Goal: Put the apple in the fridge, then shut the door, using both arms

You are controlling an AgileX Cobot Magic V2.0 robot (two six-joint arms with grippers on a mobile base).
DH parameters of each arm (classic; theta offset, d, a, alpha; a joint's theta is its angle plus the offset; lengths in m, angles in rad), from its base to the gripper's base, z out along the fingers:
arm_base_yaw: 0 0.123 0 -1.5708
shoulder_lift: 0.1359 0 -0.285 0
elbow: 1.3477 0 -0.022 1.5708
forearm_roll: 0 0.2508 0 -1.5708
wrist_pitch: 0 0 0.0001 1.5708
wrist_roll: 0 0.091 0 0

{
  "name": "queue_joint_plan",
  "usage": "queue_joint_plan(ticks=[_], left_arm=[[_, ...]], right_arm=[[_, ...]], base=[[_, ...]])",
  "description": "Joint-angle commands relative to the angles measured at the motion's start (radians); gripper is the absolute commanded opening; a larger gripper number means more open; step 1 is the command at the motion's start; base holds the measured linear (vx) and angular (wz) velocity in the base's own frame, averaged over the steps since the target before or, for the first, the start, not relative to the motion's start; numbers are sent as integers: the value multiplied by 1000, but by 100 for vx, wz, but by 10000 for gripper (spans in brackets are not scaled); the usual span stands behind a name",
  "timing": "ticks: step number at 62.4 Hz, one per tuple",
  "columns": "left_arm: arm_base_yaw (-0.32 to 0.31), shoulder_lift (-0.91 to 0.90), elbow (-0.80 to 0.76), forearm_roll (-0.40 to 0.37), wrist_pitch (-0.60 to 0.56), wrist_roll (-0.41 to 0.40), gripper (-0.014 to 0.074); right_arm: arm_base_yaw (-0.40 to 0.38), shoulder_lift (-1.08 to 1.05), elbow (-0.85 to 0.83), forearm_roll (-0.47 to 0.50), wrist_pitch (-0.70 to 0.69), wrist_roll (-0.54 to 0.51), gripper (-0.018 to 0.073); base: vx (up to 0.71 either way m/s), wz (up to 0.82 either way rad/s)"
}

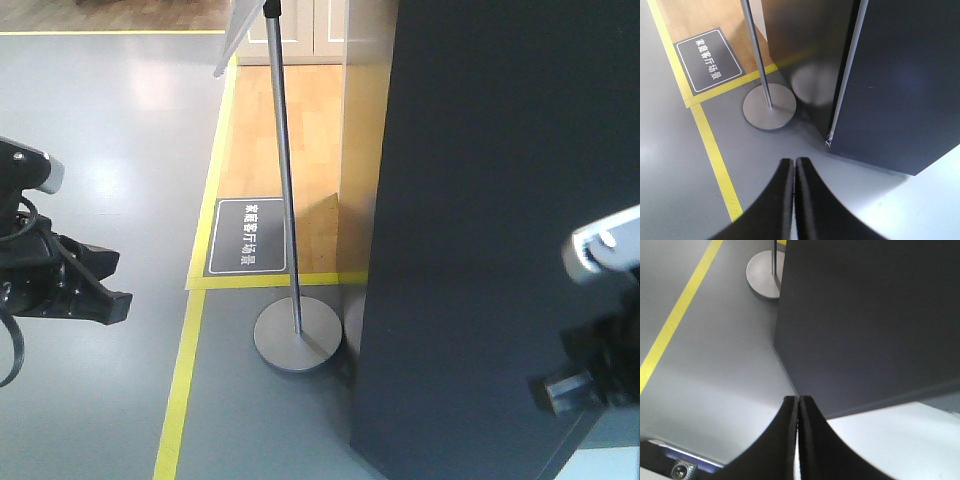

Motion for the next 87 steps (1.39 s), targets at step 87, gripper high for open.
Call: queue_joint_plan(ticks=[87], left_arm=[[0,-24,-25,-9,-59,-9,-6]], right_arm=[[-625,341,-281,103,-840,-59,-3]], base=[[0,0]])
